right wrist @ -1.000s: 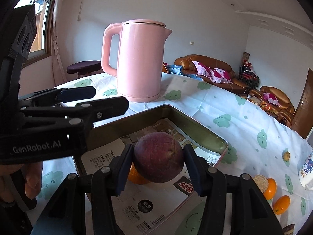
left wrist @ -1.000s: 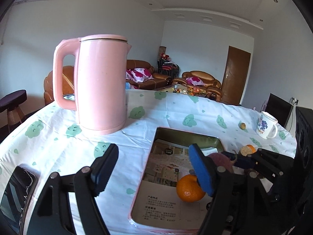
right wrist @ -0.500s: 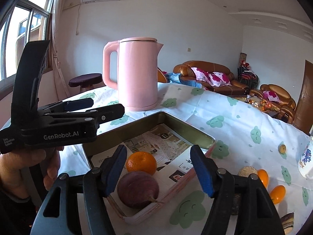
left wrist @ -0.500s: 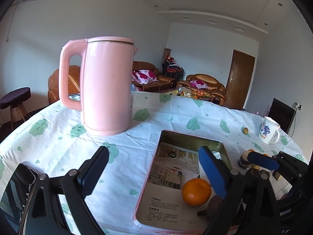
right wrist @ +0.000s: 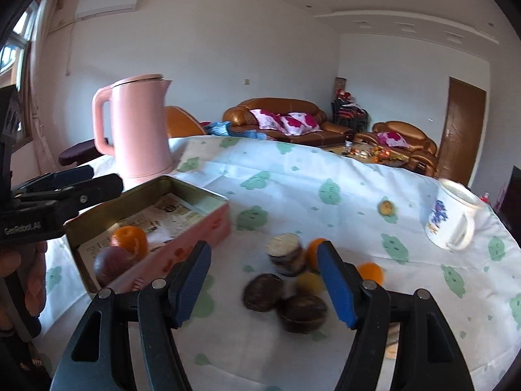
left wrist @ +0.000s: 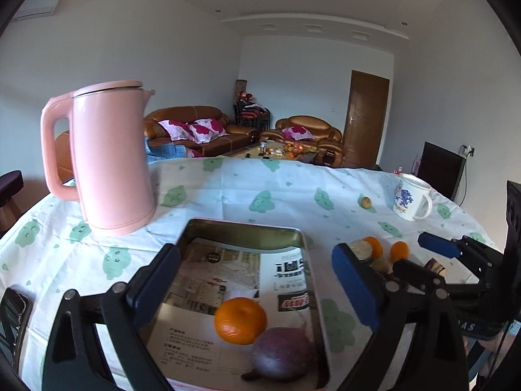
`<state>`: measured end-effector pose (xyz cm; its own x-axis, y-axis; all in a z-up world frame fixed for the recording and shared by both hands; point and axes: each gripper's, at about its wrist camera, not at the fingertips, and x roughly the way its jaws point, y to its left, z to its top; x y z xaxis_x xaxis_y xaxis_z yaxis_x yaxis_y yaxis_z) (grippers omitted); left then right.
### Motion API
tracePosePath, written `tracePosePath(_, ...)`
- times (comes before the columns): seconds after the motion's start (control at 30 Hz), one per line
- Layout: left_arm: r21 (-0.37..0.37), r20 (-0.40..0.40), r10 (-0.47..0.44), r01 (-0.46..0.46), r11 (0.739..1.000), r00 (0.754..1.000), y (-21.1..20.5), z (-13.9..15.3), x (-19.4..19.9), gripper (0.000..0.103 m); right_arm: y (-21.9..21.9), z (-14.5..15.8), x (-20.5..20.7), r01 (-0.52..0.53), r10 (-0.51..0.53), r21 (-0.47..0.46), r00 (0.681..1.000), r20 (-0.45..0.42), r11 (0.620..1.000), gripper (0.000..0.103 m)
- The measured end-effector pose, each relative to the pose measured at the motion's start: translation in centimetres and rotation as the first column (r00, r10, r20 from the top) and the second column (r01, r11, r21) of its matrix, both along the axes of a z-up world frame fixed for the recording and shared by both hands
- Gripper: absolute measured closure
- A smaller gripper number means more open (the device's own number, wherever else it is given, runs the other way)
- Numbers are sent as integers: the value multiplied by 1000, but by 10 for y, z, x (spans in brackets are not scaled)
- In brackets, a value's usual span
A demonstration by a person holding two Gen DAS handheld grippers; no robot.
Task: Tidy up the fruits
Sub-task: 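Grasp the striped brown cake roll with the right gripper while the left gripper moves to the dark brown fruits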
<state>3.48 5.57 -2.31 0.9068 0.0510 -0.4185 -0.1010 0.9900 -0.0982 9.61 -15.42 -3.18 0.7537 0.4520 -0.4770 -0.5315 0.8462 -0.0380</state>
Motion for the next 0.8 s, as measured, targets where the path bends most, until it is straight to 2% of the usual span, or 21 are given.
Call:
tracePosePath(0.13, 38, -14, -67, 67, 997, 998, -35, -1, 12, 6, -52, -2, 17, 159, -159, 26, 987, -15, 987, 34)
tracePosePath(0.23, 64, -30, -116, 118, 991, 993, -62, -4, 18, 6, -82, -6, 26, 242, -240, 47, 970, -43, 969, 34)
tracePosePath(0.37, 97, -56, -165, 169, 981, 985, -89, -9, 26, 6, -102, -11, 35, 280, -271, 77, 957, -105, 957, 34)
tracePosePath(0.47, 107, -97, -197, 207, 972, 976, -102, -16, 34, 9, -101, -16, 42, 281, -272, 48, 952, -141, 959, 34)
tracePosePath(0.5, 116, -115, -207, 220, 969, 972, -107, -18, 37, 10, -103, -18, 43, 281, -272, 43, 950, -156, 959, 35)
tracePosePath(0.57, 126, -146, -228, 247, 961, 963, -114, -23, 41, 20, -102, -22, 48, 280, -269, 32, 944, -192, 960, 44)
tracePosePath(0.73, 99, -237, -266, 295, 950, 934, -121, -35, 53, 42, -102, -31, 55, 265, -256, 0, 933, -253, 964, 52)
tracePosePath(0.8, 91, -268, -265, 298, 950, 926, -122, -38, 58, 43, -101, -34, 58, 254, -247, -10, 929, -275, 967, 53)
